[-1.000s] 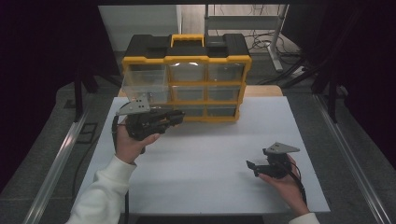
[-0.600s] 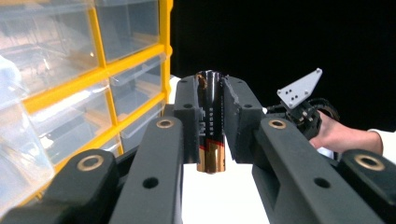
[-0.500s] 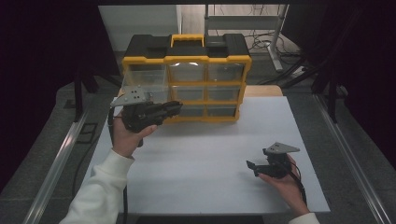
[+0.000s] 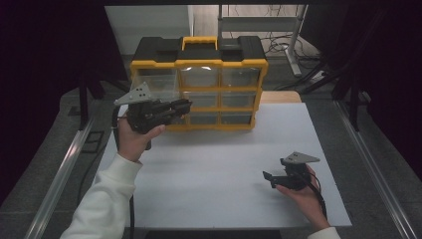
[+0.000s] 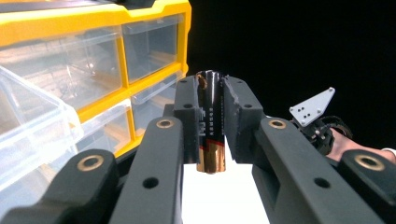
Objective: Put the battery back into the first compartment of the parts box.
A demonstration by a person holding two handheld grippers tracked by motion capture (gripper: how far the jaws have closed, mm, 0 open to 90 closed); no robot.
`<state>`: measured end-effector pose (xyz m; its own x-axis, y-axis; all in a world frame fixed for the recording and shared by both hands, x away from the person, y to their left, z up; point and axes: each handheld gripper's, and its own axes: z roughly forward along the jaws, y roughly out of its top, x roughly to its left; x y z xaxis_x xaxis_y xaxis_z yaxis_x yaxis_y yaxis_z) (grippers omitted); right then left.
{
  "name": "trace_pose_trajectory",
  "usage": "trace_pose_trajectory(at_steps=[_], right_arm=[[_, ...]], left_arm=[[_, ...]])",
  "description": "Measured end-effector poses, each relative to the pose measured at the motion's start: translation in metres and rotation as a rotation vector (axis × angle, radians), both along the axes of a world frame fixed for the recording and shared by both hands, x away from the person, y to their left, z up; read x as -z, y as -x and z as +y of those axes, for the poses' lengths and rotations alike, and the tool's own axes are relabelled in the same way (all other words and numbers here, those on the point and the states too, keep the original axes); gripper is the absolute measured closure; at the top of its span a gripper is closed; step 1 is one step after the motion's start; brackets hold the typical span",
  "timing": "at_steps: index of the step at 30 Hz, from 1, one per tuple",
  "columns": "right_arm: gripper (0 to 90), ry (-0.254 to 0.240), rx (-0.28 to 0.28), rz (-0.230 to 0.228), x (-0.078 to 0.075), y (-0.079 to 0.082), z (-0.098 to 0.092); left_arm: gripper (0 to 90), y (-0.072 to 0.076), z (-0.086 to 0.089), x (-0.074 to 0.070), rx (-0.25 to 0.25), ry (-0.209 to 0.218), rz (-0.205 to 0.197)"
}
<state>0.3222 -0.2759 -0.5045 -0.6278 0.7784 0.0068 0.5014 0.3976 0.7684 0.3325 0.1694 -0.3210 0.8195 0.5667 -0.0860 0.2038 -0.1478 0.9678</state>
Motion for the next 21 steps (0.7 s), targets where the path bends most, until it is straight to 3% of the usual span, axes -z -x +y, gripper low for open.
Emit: trace_pose_trajectory(at_steps=[7, 21], right_arm=[[14.2, -0.003, 0.001, 0.000, 0.000, 0.000, 0.000], [14.2, 0.000, -0.001, 0.001, 0.000, 0.000, 0.000]], left_arm=[[77.1, -0.006, 0.004, -0.007, -0.028, 0.008, -0.007], [77.1, -0.023, 0.025, -0.020, -0.142, 0.031, -0.012]])
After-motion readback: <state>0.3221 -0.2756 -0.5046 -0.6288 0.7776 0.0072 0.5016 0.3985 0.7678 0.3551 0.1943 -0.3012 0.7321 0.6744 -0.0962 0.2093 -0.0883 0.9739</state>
